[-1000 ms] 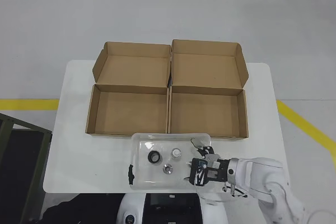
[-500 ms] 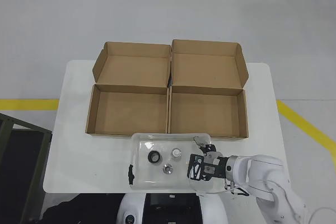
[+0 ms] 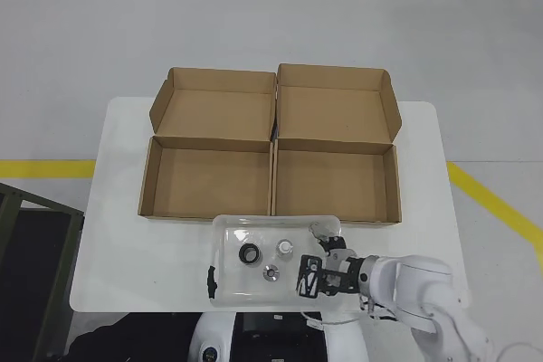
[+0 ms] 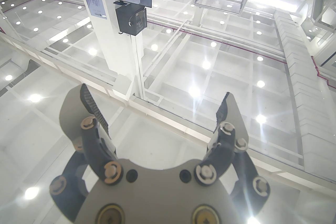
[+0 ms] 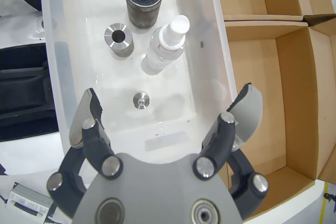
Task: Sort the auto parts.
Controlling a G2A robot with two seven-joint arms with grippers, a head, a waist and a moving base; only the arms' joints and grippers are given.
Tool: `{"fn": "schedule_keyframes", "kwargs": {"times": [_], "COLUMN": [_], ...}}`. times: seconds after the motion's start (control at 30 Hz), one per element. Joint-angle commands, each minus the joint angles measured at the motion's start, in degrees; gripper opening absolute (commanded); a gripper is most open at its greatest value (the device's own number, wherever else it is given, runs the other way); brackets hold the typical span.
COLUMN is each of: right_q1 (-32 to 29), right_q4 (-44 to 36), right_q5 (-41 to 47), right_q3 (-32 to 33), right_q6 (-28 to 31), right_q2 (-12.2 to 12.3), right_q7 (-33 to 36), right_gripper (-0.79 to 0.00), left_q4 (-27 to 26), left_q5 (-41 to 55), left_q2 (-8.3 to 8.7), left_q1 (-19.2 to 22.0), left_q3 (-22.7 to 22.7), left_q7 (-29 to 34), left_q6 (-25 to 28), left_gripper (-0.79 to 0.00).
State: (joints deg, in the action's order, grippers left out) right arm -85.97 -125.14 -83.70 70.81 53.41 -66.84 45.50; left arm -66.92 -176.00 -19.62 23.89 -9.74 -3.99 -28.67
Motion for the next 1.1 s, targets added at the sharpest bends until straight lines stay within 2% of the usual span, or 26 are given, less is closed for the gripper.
{"fn": "schedule_keyframes", "kwargs": {"times": [0.0, 0.4, 0.5, 0.53, 0.57, 0.63, 0.9, 1.07], "right_q1": [0.25, 3.0, 3.59, 3.81, 4.02, 4.46, 6.81, 8.43], "right_q4": [0.04, 1.75, 2.36, 2.52, 2.69, 3.03, 4.98, 5.61], "right_q5": [-1.0, 0.85, 0.59, 0.5, 0.43, 0.47, 1.58, 2.35], "right_q3": [-1.06, -4.76, -5.95, -6.37, -6.8, -7.57, -10.79, -13.15], "right_q6": [-0.95, -2.64, -3.38, -3.61, -3.81, -4.34, -6.64, -8.87], "right_q2": [0.03, 0.26, 0.5, 0.6, 0.71, 0.93, 2.05, 3.04], "right_q7": [1.32, 8.02, 8.75, 8.98, 9.19, 9.71, 12.01, 14.24], "right_gripper": [0.0, 0.0, -0.08, -0.132, -0.219, -0.296, -0.268, -0.308], "left_q4": [0.0, 0.0, 0.0, 0.0, 0.0, 0.0, 0.0, 0.0], "left_q5": [0.0, 0.0, 0.0, 0.0, 0.0, 0.0, 0.0, 0.0], "left_q2": [0.0, 0.0, 0.0, 0.0, 0.0, 0.0, 0.0, 0.0], "left_q1": [0.0, 0.0, 0.0, 0.0, 0.0, 0.0, 0.0, 0.0], "left_q3": [0.0, 0.0, 0.0, 0.0, 0.0, 0.0, 0.0, 0.0], "left_q7": [0.0, 0.0, 0.0, 0.0, 0.0, 0.0, 0.0, 0.0], "left_q6": [0.0, 0.0, 0.0, 0.0, 0.0, 0.0, 0.0, 0.0], "left_gripper": [0.0, 0.0, 0.0, 0.0, 0.0, 0.0, 0.0, 0.0]}}
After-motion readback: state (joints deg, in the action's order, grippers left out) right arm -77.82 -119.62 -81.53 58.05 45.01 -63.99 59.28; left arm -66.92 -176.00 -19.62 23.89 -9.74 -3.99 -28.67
